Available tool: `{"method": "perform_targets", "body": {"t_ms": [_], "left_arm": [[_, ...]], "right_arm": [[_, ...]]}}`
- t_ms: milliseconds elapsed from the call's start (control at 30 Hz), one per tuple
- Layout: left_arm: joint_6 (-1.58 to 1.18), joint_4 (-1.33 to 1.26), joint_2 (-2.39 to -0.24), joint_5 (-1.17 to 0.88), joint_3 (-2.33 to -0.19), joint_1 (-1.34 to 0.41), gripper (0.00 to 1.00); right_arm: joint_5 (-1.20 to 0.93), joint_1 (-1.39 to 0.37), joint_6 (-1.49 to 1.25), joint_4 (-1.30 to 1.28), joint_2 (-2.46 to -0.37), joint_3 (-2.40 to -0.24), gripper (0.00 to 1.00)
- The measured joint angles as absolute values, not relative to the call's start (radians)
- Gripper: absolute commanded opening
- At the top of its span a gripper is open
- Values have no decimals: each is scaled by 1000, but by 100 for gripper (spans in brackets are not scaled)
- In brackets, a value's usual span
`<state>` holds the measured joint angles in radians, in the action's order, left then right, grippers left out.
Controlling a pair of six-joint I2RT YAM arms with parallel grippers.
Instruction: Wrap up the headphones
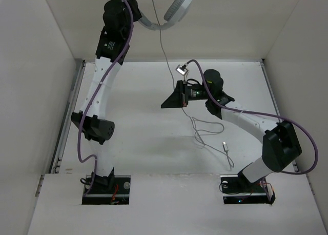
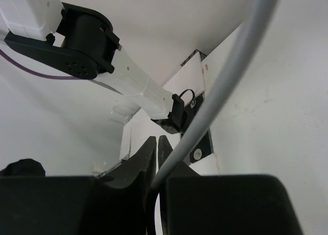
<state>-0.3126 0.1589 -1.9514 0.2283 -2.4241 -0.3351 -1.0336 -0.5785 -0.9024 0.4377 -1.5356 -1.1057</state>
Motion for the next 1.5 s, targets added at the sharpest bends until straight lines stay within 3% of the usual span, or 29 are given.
{"method": "perform_targets", "body": {"t_ms": [200,467,867,1167,1500], "left_arm": [[-225,122,-1953,323,-2386,-368,0],[-68,41,-1953,422,-2143,-440,0],[105,-20,-1937,452,-1863,-546,0],[154,61,-1849,375,-1709,-609,0],[111,230,-1723,174,-1696,-635,0]], "right_arm": [[-1040,-598,-745,216,-1559,-1273,10],[-983,-590,-395,-212,-1575,-1583,12],[-529,-570,323,-795,-1585,-1938,9],[-69,-564,729,-821,-1571,-1882,5],[219,-480,953,-459,-1536,-1640,5]]}}
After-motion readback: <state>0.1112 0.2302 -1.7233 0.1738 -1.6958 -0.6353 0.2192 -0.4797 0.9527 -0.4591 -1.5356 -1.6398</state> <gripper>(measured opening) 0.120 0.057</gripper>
